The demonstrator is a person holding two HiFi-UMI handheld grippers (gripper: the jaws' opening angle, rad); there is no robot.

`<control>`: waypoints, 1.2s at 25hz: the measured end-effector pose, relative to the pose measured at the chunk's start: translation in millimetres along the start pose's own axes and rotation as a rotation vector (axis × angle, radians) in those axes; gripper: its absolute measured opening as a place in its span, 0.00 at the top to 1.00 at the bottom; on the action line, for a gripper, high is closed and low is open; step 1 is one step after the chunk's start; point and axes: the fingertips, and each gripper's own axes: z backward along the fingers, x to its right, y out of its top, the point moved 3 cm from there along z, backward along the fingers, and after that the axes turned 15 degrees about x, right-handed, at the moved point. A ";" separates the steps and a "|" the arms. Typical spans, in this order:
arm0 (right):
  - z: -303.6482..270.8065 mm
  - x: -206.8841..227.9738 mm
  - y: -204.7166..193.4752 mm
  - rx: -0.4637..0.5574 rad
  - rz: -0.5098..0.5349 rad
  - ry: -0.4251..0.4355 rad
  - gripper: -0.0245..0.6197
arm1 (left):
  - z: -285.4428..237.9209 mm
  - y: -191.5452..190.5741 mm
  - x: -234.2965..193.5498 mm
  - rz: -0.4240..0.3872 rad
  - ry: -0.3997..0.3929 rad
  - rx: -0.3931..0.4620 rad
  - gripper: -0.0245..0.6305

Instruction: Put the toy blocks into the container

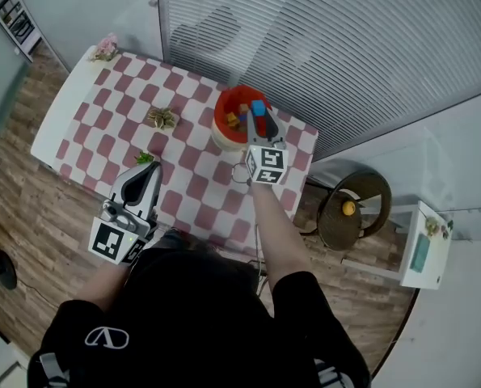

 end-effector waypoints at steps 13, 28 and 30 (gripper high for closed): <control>-14.9 0.9 -49.4 -0.214 -0.006 0.027 0.73 | 18.4 -15.2 -3.0 0.023 -0.005 -0.059 0.96; -3.8 -3.0 2.5 -0.087 0.026 0.029 0.67 | 13.3 -9.1 -1.0 0.020 -0.004 -0.031 0.96; 3.1 -8.4 31.4 -0.018 0.036 0.045 0.68 | 3.9 -1.1 0.4 0.009 -0.002 0.006 0.96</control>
